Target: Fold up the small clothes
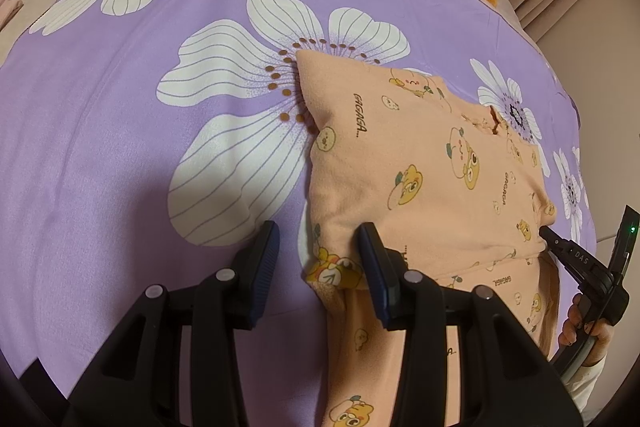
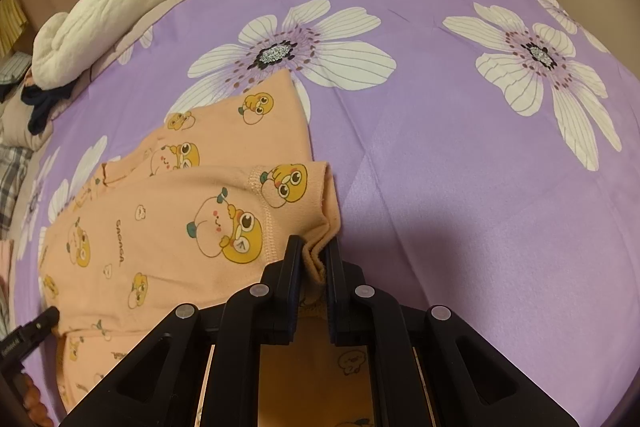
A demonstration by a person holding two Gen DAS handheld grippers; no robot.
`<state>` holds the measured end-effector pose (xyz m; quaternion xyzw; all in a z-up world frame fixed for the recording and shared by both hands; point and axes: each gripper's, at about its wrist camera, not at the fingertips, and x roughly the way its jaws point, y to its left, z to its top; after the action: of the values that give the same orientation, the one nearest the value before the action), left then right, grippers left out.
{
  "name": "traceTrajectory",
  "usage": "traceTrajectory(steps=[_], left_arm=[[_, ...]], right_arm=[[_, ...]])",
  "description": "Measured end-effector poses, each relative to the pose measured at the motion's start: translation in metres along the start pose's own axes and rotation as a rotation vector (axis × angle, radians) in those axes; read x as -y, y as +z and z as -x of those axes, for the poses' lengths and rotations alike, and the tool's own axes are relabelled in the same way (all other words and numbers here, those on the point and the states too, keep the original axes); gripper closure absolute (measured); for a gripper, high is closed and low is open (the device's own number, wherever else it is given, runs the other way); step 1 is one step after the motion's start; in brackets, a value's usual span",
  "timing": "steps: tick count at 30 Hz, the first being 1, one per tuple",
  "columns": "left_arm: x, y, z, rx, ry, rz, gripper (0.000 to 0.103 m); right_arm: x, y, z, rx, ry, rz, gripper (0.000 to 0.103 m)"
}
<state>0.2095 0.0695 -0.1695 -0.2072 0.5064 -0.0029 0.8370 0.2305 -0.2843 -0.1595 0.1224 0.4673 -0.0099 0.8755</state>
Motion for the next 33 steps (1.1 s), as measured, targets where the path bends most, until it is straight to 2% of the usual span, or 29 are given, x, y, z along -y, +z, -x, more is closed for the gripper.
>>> traceTrajectory(steps=[25,33], left_arm=[[0.0002,-0.0003,-0.0008,0.002,0.003,0.0,0.06],[-0.0028,-0.0003,0.0028,0.005,-0.005,0.073,0.058]], right_arm=[[0.0007,-0.0006,-0.0003,0.003,0.003,-0.001,0.098],[0.0004,0.0002,0.0014,0.011,0.019,0.002,0.096]])
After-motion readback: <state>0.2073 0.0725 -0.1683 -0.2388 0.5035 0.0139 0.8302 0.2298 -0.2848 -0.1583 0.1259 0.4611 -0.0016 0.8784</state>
